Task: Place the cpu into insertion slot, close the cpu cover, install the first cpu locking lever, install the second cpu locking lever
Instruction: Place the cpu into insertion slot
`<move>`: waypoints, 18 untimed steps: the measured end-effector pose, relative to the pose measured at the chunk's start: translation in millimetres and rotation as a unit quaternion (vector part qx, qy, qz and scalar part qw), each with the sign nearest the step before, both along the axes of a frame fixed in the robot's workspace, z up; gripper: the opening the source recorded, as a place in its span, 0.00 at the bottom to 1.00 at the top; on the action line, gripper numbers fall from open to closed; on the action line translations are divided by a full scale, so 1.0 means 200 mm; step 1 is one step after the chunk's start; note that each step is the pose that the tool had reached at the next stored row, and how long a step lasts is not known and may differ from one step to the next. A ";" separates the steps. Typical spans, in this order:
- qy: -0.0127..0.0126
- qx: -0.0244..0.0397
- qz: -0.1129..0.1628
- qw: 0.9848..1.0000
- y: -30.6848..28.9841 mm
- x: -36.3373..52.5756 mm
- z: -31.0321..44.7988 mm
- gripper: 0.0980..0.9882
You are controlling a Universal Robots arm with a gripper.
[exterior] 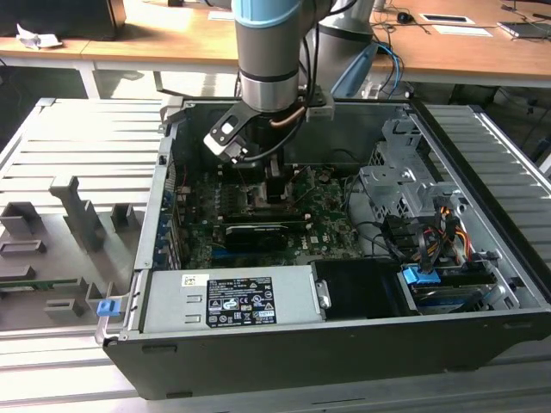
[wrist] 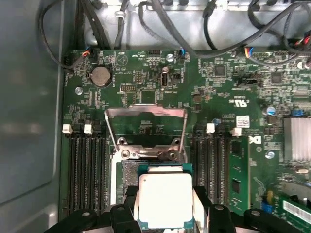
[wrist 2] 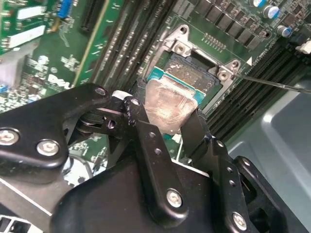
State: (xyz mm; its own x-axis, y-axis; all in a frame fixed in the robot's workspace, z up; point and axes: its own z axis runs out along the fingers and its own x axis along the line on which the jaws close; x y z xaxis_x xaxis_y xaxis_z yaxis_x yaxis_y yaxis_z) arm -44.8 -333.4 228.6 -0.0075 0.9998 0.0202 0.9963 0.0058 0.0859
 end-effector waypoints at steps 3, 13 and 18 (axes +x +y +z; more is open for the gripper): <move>0.000 0.000 -0.001 1.000 0.008 -0.012 -0.015 0.48; 0.000 -0.006 -0.013 1.000 0.052 -0.023 -0.091 0.48; 0.000 -0.007 -0.013 1.000 0.068 -0.023 -0.115 0.48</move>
State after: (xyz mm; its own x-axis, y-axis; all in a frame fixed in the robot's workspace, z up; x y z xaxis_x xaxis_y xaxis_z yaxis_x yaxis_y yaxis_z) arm -49.4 -319.9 205.6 0.0183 0.9998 0.0058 0.9961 -0.0187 0.0862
